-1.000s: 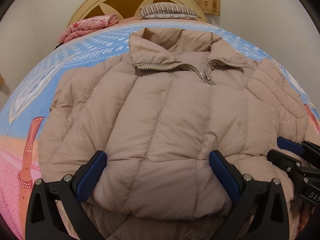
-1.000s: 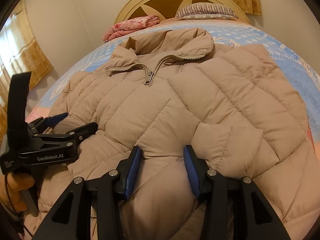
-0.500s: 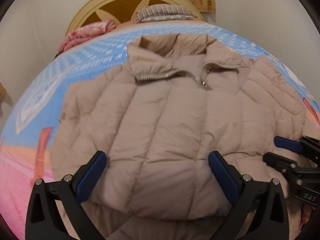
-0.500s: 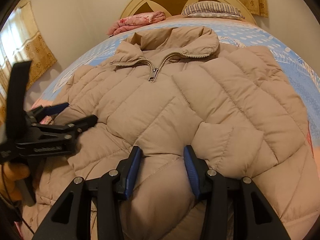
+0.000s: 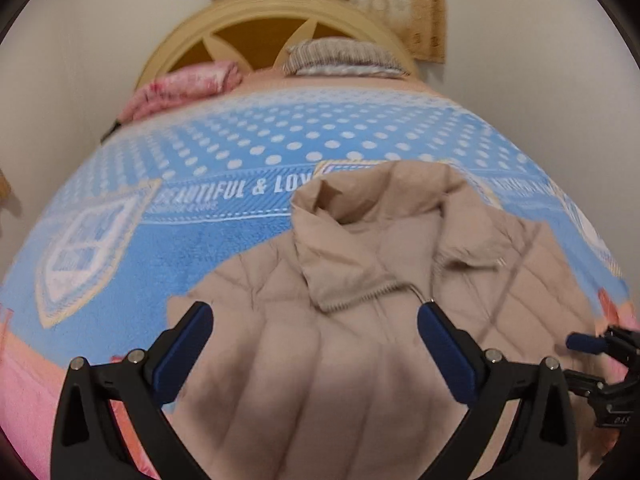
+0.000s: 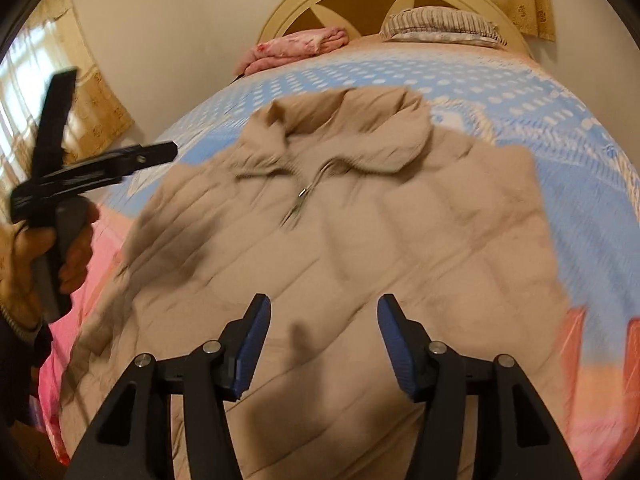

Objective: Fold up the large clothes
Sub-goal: 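Grasp the jacket hem with both tools and lift it toward the collar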

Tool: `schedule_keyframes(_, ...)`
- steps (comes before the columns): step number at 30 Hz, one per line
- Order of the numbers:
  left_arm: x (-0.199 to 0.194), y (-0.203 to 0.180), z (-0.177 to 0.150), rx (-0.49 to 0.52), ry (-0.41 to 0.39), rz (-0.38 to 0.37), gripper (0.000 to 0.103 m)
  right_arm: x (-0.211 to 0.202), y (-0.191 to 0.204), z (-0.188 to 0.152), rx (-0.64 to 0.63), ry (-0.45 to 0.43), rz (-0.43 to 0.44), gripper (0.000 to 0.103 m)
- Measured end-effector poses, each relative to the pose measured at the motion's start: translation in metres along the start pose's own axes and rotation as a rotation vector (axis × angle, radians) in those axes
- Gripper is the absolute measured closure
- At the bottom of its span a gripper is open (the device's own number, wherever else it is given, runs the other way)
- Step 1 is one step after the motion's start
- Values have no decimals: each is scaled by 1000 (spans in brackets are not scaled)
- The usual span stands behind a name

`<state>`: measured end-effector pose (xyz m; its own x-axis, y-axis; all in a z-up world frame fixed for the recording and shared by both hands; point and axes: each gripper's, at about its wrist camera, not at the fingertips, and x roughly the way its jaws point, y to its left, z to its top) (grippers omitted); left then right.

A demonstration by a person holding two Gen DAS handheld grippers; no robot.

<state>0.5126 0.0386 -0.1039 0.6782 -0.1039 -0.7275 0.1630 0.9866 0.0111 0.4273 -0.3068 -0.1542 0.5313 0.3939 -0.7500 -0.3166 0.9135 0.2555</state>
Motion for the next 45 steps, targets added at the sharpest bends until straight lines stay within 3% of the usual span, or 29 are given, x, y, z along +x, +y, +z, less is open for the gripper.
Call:
schedule_keyframes(2,20,5,13,-17,6,40,0,6,-9,12,-6,7,-18,46)
schedule_keyframes(9,64,8,41,-17,42,28,0,29,-38,72,-24,16,-52,46)
schedule_keyframes(17,102,2,64,72,47,85,0,68,-74,145,-37,-4,-124,44)
schedule_keyframes(19,109,0,66,94,50,93,0,81,-82,158,-24,-8,-126,39)
schedule_keyframes(25,125,-2,68,142,52,106,0,117,-88,191,-46,10,-111,38)
schedule_keyframes(36,141,-8,71,184,53,111,0,162,-81,213,-178,94,-117,38)
schedule_keyframes(42,144,-15,71,205,56,96,9,171,-78,212,-222,126,-85,38)
schedule_keyframes(45,144,-19,72,219,57,85,18,171,-78,211,-231,123,-75,39)
